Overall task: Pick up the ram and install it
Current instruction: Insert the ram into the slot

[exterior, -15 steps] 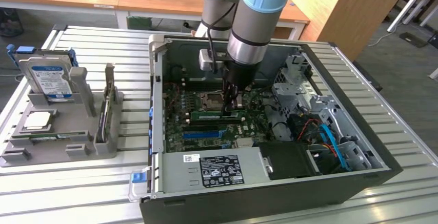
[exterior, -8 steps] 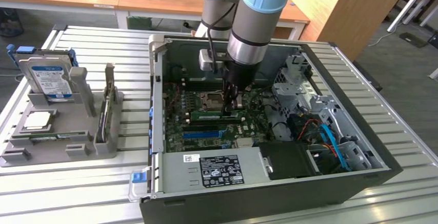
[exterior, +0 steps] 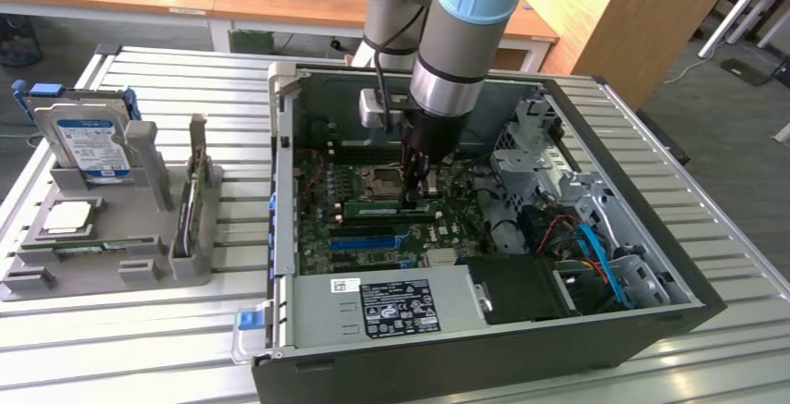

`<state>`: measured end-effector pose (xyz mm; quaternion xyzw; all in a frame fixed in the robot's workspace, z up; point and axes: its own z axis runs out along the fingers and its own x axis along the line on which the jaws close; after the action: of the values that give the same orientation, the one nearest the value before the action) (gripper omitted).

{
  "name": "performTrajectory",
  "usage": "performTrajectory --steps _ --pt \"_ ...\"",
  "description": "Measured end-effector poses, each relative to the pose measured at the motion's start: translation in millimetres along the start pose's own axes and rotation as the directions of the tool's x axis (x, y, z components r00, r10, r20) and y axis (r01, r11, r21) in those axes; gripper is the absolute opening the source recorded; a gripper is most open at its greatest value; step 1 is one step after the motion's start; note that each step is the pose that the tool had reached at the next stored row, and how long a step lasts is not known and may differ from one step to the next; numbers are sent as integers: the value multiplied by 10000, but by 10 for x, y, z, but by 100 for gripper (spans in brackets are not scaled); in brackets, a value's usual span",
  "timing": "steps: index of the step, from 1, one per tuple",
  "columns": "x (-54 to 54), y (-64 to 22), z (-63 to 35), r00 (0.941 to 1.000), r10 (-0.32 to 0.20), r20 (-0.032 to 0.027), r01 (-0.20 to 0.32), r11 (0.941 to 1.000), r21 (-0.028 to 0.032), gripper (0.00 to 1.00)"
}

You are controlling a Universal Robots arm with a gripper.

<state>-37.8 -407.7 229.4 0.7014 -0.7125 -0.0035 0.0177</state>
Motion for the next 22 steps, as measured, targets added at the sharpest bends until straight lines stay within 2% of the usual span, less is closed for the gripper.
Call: performTrajectory --steps 22 --pt "4 -4 19 9999 -113 -4 113 9999 7 12"
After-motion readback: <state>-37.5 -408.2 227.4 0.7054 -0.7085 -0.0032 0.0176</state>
